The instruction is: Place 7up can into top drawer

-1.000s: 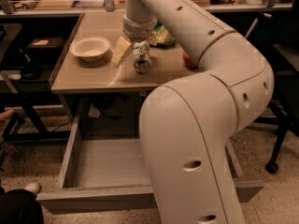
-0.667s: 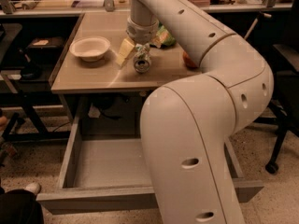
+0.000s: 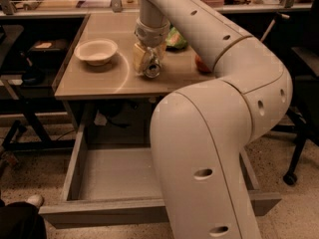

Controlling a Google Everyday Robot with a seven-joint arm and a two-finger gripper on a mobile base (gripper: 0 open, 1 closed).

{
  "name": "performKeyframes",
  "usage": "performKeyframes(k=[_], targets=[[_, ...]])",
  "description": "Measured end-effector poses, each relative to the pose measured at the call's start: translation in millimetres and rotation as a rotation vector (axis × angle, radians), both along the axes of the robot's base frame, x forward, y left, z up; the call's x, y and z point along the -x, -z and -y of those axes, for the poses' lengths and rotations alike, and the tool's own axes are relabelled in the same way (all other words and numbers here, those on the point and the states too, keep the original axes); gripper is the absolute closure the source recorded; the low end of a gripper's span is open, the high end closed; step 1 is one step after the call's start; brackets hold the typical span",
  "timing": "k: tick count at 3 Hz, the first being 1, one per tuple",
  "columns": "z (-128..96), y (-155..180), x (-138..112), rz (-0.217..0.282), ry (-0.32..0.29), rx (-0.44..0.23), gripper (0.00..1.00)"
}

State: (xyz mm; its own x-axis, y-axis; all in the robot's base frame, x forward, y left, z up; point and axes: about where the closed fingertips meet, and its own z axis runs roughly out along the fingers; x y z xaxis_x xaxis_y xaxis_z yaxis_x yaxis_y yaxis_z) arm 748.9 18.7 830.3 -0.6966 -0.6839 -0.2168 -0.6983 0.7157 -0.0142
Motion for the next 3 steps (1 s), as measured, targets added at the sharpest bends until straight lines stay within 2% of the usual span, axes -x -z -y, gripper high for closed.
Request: performKeyframes(k=[2, 3], targets=[[0.0, 0.0, 0.0, 0.0, 0.0, 0.0, 0.89], [0.1, -0.1, 0.1, 0.0, 0.0, 0.0, 1.0]])
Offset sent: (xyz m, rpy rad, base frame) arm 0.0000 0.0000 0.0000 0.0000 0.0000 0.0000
